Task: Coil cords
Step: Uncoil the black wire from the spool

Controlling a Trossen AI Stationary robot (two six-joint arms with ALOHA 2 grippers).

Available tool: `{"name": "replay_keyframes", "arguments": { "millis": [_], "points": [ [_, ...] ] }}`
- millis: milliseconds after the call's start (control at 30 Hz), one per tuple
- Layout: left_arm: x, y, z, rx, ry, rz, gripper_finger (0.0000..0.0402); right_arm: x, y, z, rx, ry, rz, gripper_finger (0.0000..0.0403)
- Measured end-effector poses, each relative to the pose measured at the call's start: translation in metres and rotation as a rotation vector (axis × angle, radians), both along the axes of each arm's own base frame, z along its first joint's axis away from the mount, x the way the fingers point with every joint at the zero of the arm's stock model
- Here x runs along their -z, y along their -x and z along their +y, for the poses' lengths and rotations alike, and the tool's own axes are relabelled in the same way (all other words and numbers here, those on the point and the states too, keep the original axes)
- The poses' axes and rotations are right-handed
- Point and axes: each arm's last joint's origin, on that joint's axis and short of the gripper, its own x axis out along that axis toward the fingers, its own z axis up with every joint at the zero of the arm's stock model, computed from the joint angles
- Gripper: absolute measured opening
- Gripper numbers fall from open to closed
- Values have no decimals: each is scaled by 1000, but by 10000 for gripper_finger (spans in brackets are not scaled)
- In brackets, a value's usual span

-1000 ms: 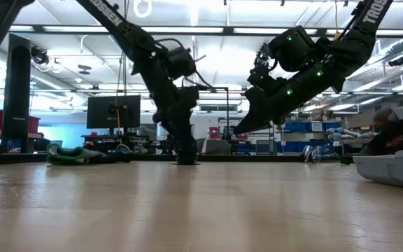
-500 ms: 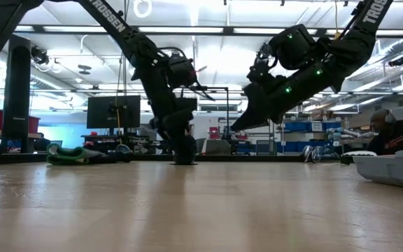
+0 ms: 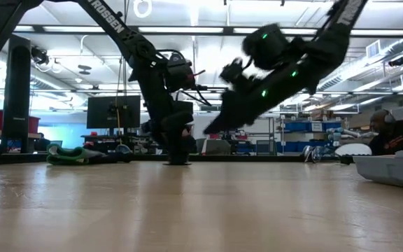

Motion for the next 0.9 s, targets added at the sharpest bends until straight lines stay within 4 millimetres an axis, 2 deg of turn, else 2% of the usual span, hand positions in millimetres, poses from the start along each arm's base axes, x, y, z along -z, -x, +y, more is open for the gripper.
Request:
{"name": "replay_keyframes", "arguments": {
  "millis": [100, 167, 333, 500, 667, 900],
  "points": [
    [1, 1, -2, -24, 18, 9, 264, 18, -16, 0, -6, 3, 78, 27],
    [0, 1, -4, -32, 27, 17, 264, 22, -27, 0, -9, 6, 84, 38],
    [1, 0, -16, -14, 31, 57, 264, 10, -44, -1, -15, 16, 35, 71],
    [-2, -1, -29, -3, 18, 80, 264, -1, -47, 2, -52, 71, 37, 104],
    [-5, -4, -36, 8, 4, 77, 264, 11, -44, -10, -2, 20, 106, 125],
    [12, 7, -55, -4, 3, 6, 264, 14, -41, -15, 47, -55, 111, 135]
  ]
}}
